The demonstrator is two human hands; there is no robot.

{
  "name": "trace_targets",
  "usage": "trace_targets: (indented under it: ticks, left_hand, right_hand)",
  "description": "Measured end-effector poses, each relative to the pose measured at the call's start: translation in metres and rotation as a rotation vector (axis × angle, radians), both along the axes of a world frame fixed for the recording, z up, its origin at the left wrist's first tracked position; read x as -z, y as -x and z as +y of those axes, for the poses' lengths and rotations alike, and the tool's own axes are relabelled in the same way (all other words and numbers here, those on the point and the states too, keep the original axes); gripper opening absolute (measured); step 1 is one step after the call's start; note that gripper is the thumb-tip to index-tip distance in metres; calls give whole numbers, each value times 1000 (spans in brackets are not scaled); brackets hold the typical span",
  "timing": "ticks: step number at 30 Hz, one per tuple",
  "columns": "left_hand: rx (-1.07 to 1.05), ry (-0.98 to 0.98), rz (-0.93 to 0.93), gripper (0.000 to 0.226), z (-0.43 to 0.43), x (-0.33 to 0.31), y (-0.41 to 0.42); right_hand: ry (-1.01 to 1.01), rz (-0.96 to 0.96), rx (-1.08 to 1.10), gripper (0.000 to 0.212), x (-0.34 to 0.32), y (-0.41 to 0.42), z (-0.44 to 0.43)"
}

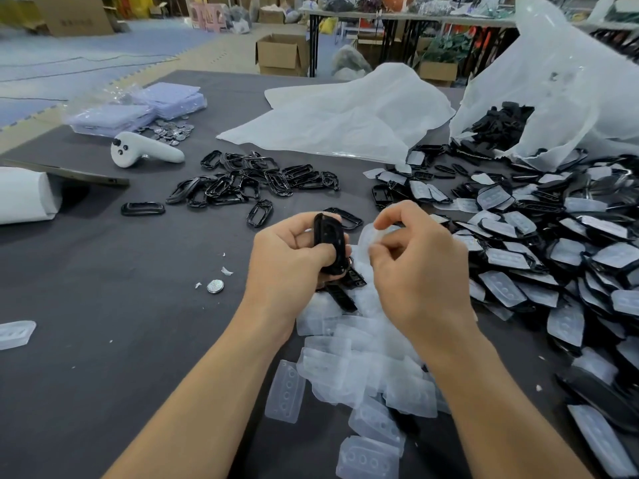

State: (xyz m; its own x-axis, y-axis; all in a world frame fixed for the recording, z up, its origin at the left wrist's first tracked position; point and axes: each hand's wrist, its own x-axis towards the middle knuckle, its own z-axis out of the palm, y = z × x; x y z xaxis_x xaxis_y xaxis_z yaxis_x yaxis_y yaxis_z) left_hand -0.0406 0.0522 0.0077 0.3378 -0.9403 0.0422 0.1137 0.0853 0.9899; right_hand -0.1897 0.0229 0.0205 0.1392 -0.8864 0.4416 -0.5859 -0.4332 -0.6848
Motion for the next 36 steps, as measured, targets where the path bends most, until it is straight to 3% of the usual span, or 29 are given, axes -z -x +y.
trace_targets:
  ticks: [5, 10, 14, 17, 22, 29, 36]
  left_hand:
    - [10, 39, -149, 39, 1, 1, 8]
    - [87, 22, 41, 49, 1, -2, 1]
    - [298, -27, 187, 41, 3, -5, 1]
    - [331, -32, 214, 40, 2, -2, 0]
    - [335, -42, 202, 40, 2, 0, 1]
    - [86, -100, 38, 35, -1, 3, 5]
    - [140, -57, 26, 12, 3, 2, 16]
  right_hand:
    - [-92, -105, 0, 31, 1, -8, 2]
    - [-501, -589, -147, 31, -6, -3, -8]
    - [-735, -670, -335, 22, -9, 3, -11]
    - [-831, -655, -397, 17, -10, 10, -14]
    - [-793, -550, -356, 18, -12, 15, -15]
    - [-618, -737, -403, 19, -18, 14, -13]
    - [-199, -271, -101, 18, 4, -6, -6]
